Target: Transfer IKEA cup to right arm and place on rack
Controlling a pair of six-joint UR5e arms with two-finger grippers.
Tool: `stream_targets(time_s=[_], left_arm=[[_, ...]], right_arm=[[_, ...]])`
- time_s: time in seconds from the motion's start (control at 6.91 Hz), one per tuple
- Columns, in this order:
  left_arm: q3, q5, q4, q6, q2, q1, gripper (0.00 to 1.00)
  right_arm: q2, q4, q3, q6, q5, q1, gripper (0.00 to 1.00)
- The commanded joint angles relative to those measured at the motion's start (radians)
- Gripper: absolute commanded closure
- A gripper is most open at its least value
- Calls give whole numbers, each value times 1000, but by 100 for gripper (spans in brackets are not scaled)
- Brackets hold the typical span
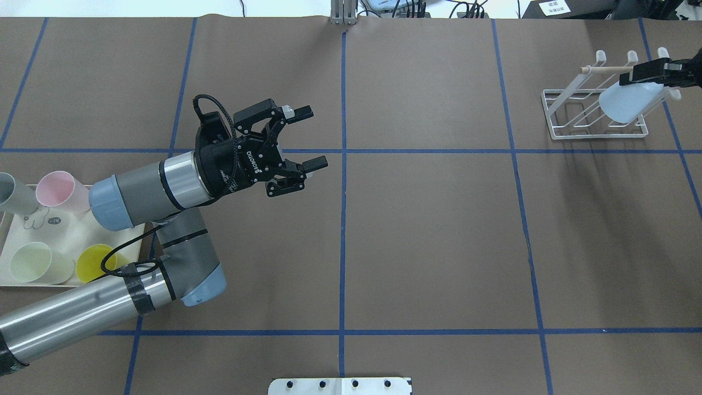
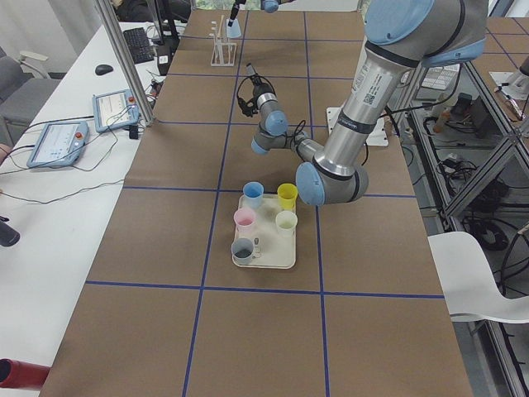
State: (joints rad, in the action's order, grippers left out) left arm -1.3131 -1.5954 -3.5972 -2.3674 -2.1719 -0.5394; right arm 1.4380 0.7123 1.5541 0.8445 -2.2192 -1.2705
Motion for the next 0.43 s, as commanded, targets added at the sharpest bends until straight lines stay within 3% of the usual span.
stream_targets(time_s=[0.0, 0.29], left_arm=[[0, 0, 0, 0, 0, 1, 1], [0, 0, 0, 0, -2, 2, 1]], right_arm=[[-1, -2, -26, -2, 48, 12, 100], [-5, -2, -42, -2, 55, 48, 100]])
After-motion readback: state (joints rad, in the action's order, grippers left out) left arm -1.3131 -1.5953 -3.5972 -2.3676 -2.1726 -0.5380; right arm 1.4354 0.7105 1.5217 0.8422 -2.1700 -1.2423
